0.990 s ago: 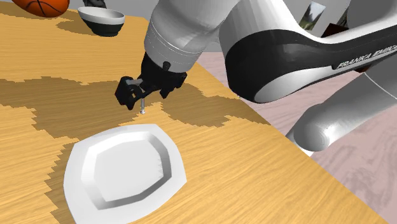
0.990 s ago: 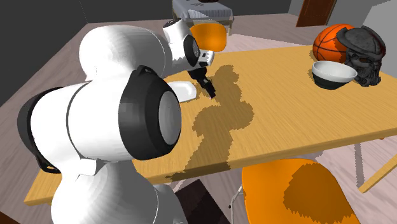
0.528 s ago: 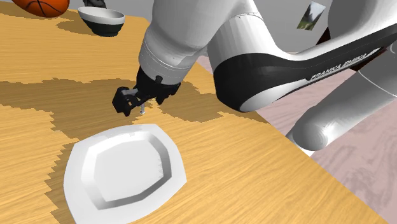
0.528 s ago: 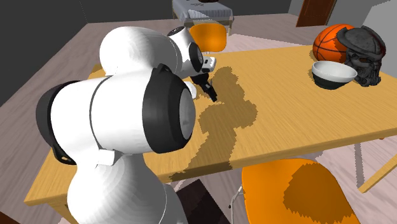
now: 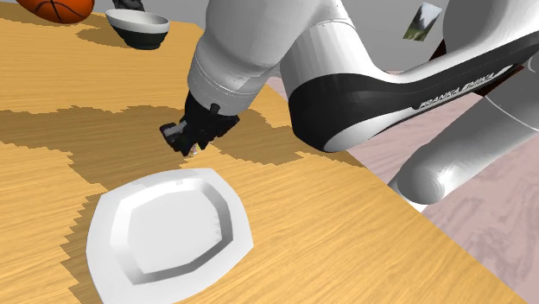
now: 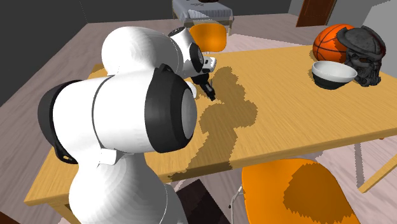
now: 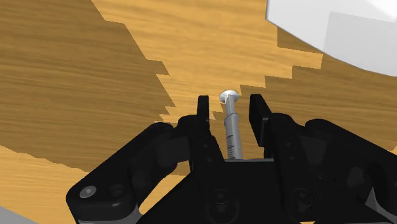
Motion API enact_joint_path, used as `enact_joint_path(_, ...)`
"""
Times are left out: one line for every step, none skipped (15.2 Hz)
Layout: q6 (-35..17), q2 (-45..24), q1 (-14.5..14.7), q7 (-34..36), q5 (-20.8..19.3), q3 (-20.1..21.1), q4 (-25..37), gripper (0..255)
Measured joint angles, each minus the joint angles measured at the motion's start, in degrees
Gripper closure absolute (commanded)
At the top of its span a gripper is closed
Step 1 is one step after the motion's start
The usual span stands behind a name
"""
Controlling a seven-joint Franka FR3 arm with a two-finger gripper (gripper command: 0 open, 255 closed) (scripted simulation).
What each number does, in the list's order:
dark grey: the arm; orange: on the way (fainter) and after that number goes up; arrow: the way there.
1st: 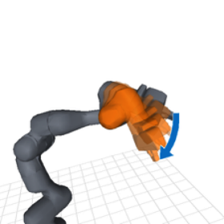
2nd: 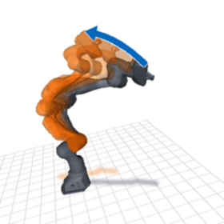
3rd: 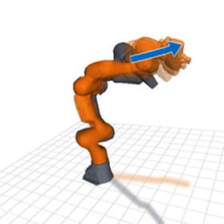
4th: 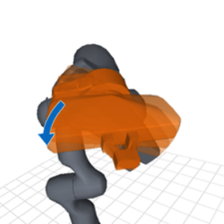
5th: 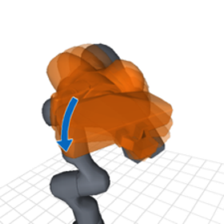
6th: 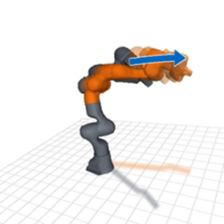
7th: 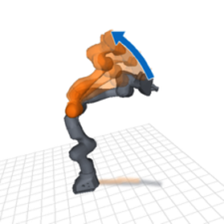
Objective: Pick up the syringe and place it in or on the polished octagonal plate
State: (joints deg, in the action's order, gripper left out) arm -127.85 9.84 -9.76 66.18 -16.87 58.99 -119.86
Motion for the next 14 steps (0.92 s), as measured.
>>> enact_joint_path(-0.03, 0.01, 0.01, 0.00, 0.00, 0.01, 0.04, 255)
enact_joint_path(-0.02, 0.00, 0.01, 0.01, -0.02, 0.03, 0.06, 255)
enact_joint_path(-0.01, -0.01, 0.00, 0.01, -0.03, 0.02, 0.06, 255)
enact_joint_path(-0.01, -0.02, -0.01, 0.01, -0.04, 0.02, 0.07, 255)
enact_joint_path(0.00, -0.03, -0.01, 0.01, -0.04, 0.03, 0.08, 255)
enact_joint_path(0.00, -0.03, -0.01, 0.01, -0.05, 0.03, 0.08, 255)
enact_joint_path(0.01, -0.04, -0.02, 0.01, -0.06, 0.03, 0.09, 255)
enact_joint_path(-0.01, -0.02, -0.01, 0.01, -0.04, 0.02, 0.07, 255)
enact_joint_path(0.28, 0.16, 0.08, -0.24, 0.23, -0.12, 0.26, 255)
enact_joint_path(0.71, 0.39, 0.20, -0.58, 0.58, -0.29, 0.60, 255)
enact_joint_path(1.35, 0.66, 0.33, -1.05, 1.00, -0.52, 1.16, 255)
enact_joint_path(1.87, 1.19, 0.57, -1.72, 1.66, -0.96, 1.49, 255)
enact_joint_path(2.64, 1.40, 0.69, -2.16, 2.04, -1.15, 2.21, 255)
enact_joint_path(3.17, 1.66, 0.80, -2.62, 2.41, -1.41, 2.65, 255)
